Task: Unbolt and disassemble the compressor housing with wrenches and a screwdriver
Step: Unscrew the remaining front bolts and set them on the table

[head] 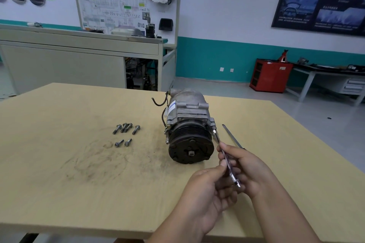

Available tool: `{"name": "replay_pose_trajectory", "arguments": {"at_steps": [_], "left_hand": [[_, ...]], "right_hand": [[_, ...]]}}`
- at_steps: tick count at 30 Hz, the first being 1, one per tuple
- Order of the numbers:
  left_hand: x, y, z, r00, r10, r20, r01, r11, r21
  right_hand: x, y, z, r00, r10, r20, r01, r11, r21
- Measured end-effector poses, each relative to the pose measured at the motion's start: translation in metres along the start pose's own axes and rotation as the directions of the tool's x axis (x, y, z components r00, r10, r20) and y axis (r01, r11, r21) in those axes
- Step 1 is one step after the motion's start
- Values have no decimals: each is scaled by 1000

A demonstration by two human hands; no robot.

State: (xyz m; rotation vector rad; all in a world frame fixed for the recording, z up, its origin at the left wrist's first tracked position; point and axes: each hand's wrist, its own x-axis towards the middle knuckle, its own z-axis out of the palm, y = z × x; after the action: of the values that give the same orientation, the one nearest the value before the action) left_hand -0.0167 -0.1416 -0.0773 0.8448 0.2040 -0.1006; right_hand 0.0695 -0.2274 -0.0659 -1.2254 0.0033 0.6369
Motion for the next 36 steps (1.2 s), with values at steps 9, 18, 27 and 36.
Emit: {"name": "replay_pose_trajectory", "arguments": {"at_steps": [9, 18, 27, 36], "left_hand": [[-1, 4, -4, 997, -21, -79, 24, 999, 27], [3, -4, -17, 987, -159, 11, 159, 981, -108], [10, -15, -12, 996, 66, -60, -36, 914, 404], [10, -11, -3, 994, 96, 57, -111, 874, 473]], "right_hand": [[-2, 7, 15, 976, -203, -82, 184, 964, -194], [3, 19, 4, 996, -78, 35, 79, 996, -33], [2, 20, 3, 993, -102, -52, 97, 992, -87], [3, 8, -7, 988, -145, -46, 133, 970, -203]]}}
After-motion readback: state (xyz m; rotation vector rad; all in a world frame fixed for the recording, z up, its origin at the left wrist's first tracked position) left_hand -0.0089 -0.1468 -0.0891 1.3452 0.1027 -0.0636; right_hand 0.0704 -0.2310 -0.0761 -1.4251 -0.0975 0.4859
